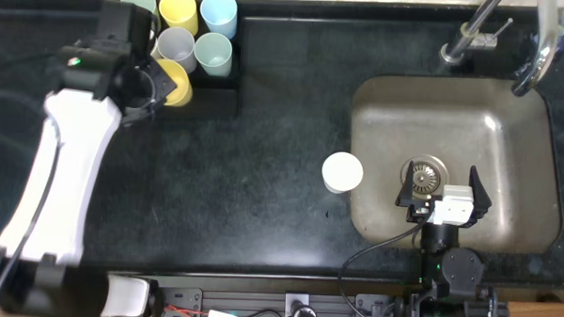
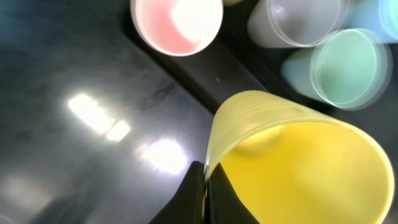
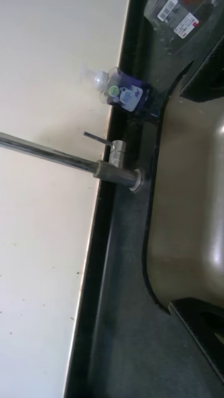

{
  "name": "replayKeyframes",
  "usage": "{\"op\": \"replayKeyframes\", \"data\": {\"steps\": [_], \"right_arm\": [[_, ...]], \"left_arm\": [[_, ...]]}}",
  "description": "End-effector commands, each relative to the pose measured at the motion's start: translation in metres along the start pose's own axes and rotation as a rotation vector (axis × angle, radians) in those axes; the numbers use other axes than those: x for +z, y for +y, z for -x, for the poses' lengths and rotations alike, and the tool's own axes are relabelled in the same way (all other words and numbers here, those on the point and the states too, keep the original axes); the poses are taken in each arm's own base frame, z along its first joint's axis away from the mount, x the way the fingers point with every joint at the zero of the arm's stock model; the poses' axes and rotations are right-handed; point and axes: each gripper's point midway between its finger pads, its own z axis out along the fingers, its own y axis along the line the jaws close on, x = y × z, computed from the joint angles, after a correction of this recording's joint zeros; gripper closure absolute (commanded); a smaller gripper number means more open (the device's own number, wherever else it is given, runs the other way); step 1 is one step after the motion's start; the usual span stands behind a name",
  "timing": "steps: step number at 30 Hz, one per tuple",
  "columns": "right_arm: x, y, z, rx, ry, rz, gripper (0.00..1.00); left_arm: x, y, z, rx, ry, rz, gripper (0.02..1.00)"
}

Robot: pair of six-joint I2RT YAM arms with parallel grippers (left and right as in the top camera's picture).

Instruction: Store Cups

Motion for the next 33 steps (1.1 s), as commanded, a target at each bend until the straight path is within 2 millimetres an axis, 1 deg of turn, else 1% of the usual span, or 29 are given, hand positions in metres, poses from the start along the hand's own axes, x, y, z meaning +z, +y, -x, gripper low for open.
{"op": "replayKeyframes", "data": {"steps": [1, 9, 13, 18, 22, 25, 33], "right_arm": [[0.000, 0.001, -0.003, 0.011, -0.002, 0.002, 0.003], [0.000, 0.001, -0.003, 0.011, -0.002, 0.002, 0.003], [0.000, 0.001, -0.003, 0.011, -0.002, 0.002, 0.003], [0.000, 0.001, -0.003, 0.011, -0.002, 0.001, 0.003], [0.000, 0.001, -0.003, 0.011, -0.002, 0.002, 0.003], [0.000, 0.001, -0.003, 0.011, -0.002, 0.002, 0.003], [0.000, 0.001, -0.003, 0.011, -0.002, 0.002, 0.003]], "left_arm": [[0.021, -0.005, -0.008, 0.004, 0.065, -0.026, 0.982], [0.024, 0.012, 0.014, -0.083, 0.054, -0.023, 0.982], [0.025, 0.017, 0.020, -0.105, 0.048, -0.021, 0.980], [0.027, 0.006, 0.028, -0.108, 0.026, -0.072, 0.982], [0.036, -0.002, 0.028, -0.104, 0.038, -0.085, 0.982], [0.044, -0.001, 0.025, -0.103, 0.062, -0.069, 0.982], [0.054, 0.001, 0.022, -0.102, 0.082, -0.046, 0.980]]}}
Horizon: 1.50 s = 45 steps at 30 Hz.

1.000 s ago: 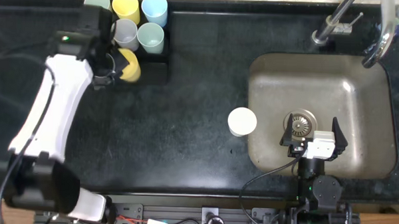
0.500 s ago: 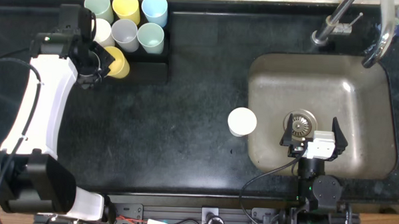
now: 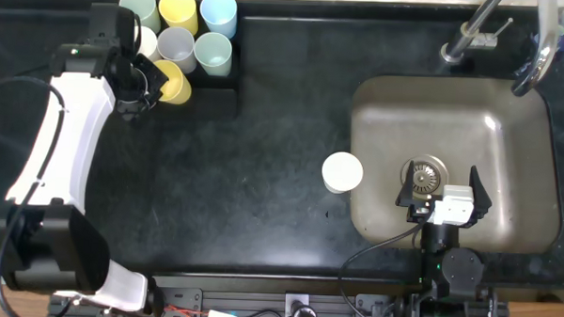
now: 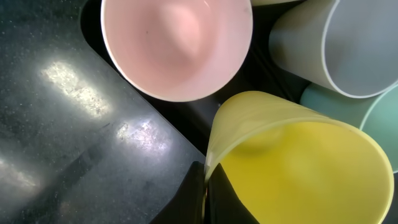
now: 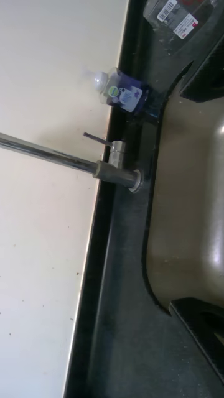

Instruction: Store Cups

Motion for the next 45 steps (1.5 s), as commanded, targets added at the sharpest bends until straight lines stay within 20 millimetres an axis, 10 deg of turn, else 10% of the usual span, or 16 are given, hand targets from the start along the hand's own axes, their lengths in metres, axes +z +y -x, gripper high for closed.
{"op": "replayKeyframes", "data": {"steps": [1, 32, 33, 36, 41, 45], "right_arm": [[0.000, 0.001, -0.003, 0.011, -0.001, 0.002, 0.001], [0.000, 0.001, -0.003, 0.011, -0.001, 0.002, 0.005], [0.000, 0.001, -0.003, 0.011, -0.001, 0.002, 0.003], [0.000, 0.001, -0.003, 0.011, -0.001, 0.002, 0.005], [0.000, 0.001, -0.003, 0.011, -0.001, 0.002, 0.003], [0.000, 0.001, -0.003, 0.011, -0.001, 0.002, 0.003]], "left_arm": [[0.004, -0.006, 0.000, 0.009, 0.009, -0.004, 0.982], [0.040, -0.003, 0.001, 0.015, 0.033, 0.055, 0.982], [0.040, -0.003, 0.000, 0.015, 0.033, 0.056, 0.915], [0.040, -0.003, 0.001, 0.015, 0.033, 0.055, 0.290], [0.039, -0.003, 0.001, 0.016, 0.030, 0.053, 0.020], [0.021, -0.008, 0.005, 0.020, -0.003, 0.018, 0.018]]}}
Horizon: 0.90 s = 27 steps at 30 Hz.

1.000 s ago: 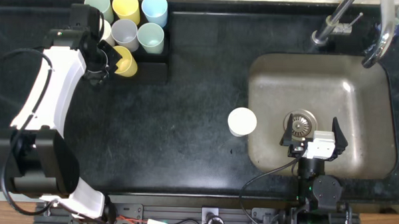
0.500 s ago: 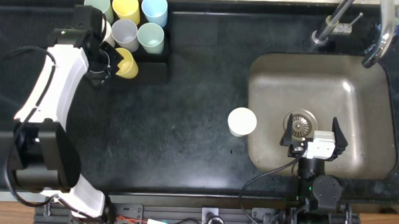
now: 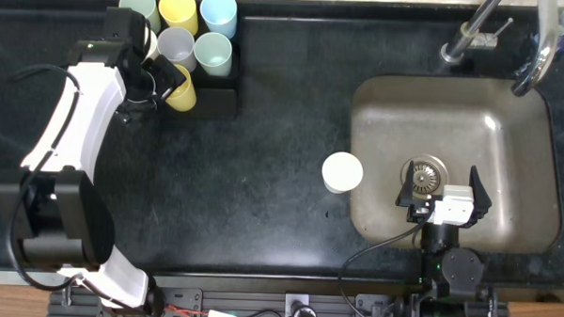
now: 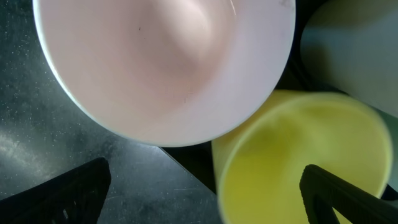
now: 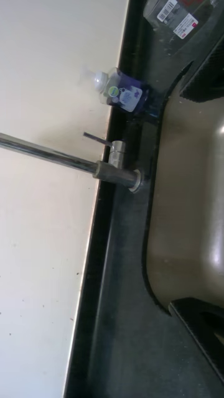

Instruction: Store Cups

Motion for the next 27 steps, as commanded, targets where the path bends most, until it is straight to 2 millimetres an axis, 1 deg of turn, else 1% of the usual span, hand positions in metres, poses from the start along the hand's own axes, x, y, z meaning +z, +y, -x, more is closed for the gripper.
{"op": "replayKeyframes", "data": {"steps": [1, 4, 6, 7, 9, 11, 13, 15, 16, 17, 18, 19, 20, 21, 22, 23, 24, 25, 27], "right_arm": [[0.000, 0.001, -0.003, 0.011, -0.001, 0.002, 0.003], [0.000, 0.001, -0.003, 0.011, -0.001, 0.002, 0.005], [0.000, 0.001, -0.003, 0.011, -0.001, 0.002, 0.005], [0.000, 0.001, -0.003, 0.011, -0.001, 0.002, 0.003], [0.000, 0.001, -0.003, 0.011, -0.001, 0.002, 0.003], [0.000, 0.001, -0.003, 0.011, -0.001, 0.001, 0.005], [0.000, 0.001, -0.003, 0.011, -0.001, 0.002, 0.003], [0.000, 0.001, -0.003, 0.011, -0.001, 0.002, 0.005], [0.000, 0.001, -0.003, 0.011, -0.001, 0.002, 0.003], [0.000, 0.001, -0.003, 0.011, -0.001, 0.002, 0.005], [0.000, 0.001, -0.003, 0.011, -0.001, 0.002, 0.003], [0.000, 0.001, -0.003, 0.011, -0.001, 0.001, 0.003], [0.000, 0.001, -0.003, 0.011, -0.001, 0.002, 0.003], [0.000, 0.001, -0.003, 0.011, -0.001, 0.002, 0.003], [0.000, 0.001, -0.003, 0.011, -0.001, 0.002, 0.003], [0.000, 0.001, -0.003, 0.011, -0.001, 0.002, 0.003], [0.000, 0.001, -0.003, 0.011, -0.001, 0.002, 0.003], [0.000, 0.001, -0.003, 0.011, -0.001, 0.002, 0.003], [0.000, 0.001, -0.003, 0.011, -0.001, 0.001, 0.003]], "left_arm": [[-0.028, -0.010, 0.008, 0.013, -0.066, -0.051, 0.018], [-0.063, -0.015, 0.010, 0.017, -0.125, -0.121, 0.018], [-0.096, -0.017, 0.010, 0.023, -0.179, -0.186, 0.018], [-0.119, -0.016, 0.009, 0.054, -0.219, -0.222, 0.020], [-0.162, -0.009, 0.003, 0.169, -0.300, -0.278, 0.018], [-0.207, 0.009, -0.012, 0.333, -0.389, -0.310, 0.018], [-0.248, 0.042, -0.039, 0.512, -0.468, -0.310, 0.018], [-0.273, 0.078, -0.068, 0.600, -0.515, -0.308, 0.018], [-0.280, 0.100, -0.085, 0.601, -0.535, -0.314, 0.018], [-0.283, 0.120, -0.099, 0.592, -0.567, -0.328, 0.018], [-0.281, 0.138, -0.106, 0.571, -0.623, -0.325, 0.018], [-0.277, 0.151, -0.109, 0.550, -0.679, -0.322, 0.018], [-0.268, 0.163, -0.113, 0.528, -0.731, -0.321, 0.018], [-0.256, 0.169, -0.114, 0.515, -0.766, -0.326, 0.018], [-0.239, 0.170, -0.114, 0.506, -0.803, -0.347, 0.018], [-0.225, 0.166, -0.113, 0.503, -0.833, -0.377, 0.018], [-0.211, 0.154, -0.108, 0.507, -0.874, -0.435, 0.018], [-0.201, 0.138, -0.102, 0.516, -0.927, -0.509, 0.018], [-0.196, 0.104, -0.088, 0.556, -1.051, -0.650, 0.020]]}}
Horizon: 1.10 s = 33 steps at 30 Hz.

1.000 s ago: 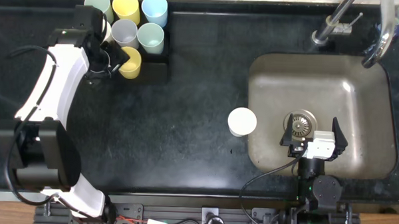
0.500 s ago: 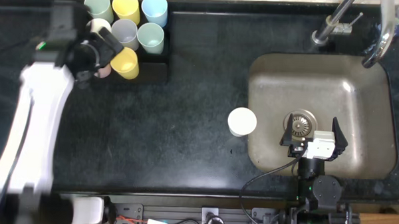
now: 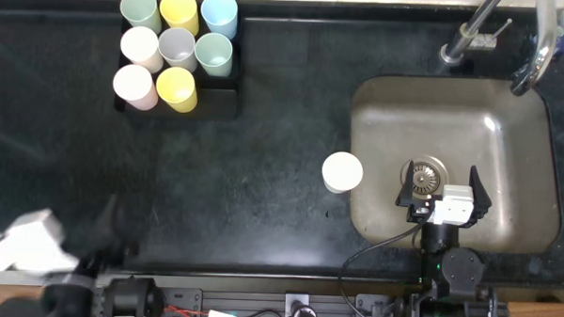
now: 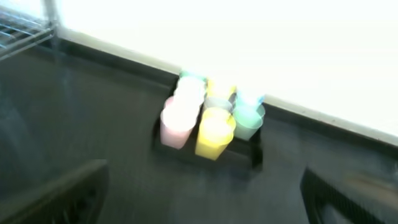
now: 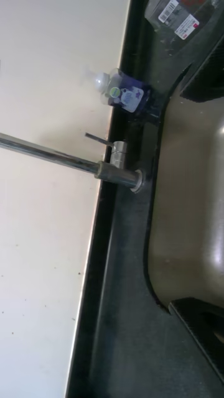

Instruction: Store Cups

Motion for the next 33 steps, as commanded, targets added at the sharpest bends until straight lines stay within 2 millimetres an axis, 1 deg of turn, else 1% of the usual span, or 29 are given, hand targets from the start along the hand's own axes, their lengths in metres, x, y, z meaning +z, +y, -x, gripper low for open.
{"op": "replayKeyframes", "data": {"steps": [1, 2, 4, 6, 11, 14, 15, 19, 33], "right_arm": [[0.000, 0.001, -0.003, 0.011, -0.001, 0.002, 0.003], [0.000, 0.001, -0.003, 0.011, -0.001, 0.002, 0.003], [0.000, 0.001, -0.003, 0.011, -0.001, 0.001, 0.003], [0.000, 0.001, -0.003, 0.011, -0.001, 0.001, 0.005], [0.000, 0.001, -0.003, 0.011, -0.001, 0.002, 0.003], [0.000, 0.001, -0.003, 0.011, -0.001, 0.002, 0.001], [0.000, 0.001, -0.003, 0.011, -0.001, 0.002, 0.001], [0.000, 0.001, -0.003, 0.011, -0.001, 0.002, 0.003], [0.000, 0.001, -0.003, 0.011, -0.001, 0.001, 0.003]], "left_arm": [[0.068, -0.018, -0.036, 0.088, -0.134, -0.176, 0.018], [0.074, -0.023, -0.033, 0.110, -0.209, -0.215, 0.018], [0.080, -0.025, -0.035, 0.138, -0.339, -0.249, 0.018], [0.085, -0.020, -0.051, 0.146, -0.390, -0.258, 0.018], [0.102, -0.004, -0.104, 0.172, -0.165, -0.198, 0.018], [0.104, 0.008, -0.144, 0.232, -0.005, -0.164, 0.018], [0.103, 0.009, -0.139, 0.263, -0.033, -0.152, 0.020], [0.099, 0.007, -0.130, 0.328, -0.081, -0.155, 0.018], [0.099, 0.007, -0.130, 0.327, -0.082, -0.157, 0.018]]}}
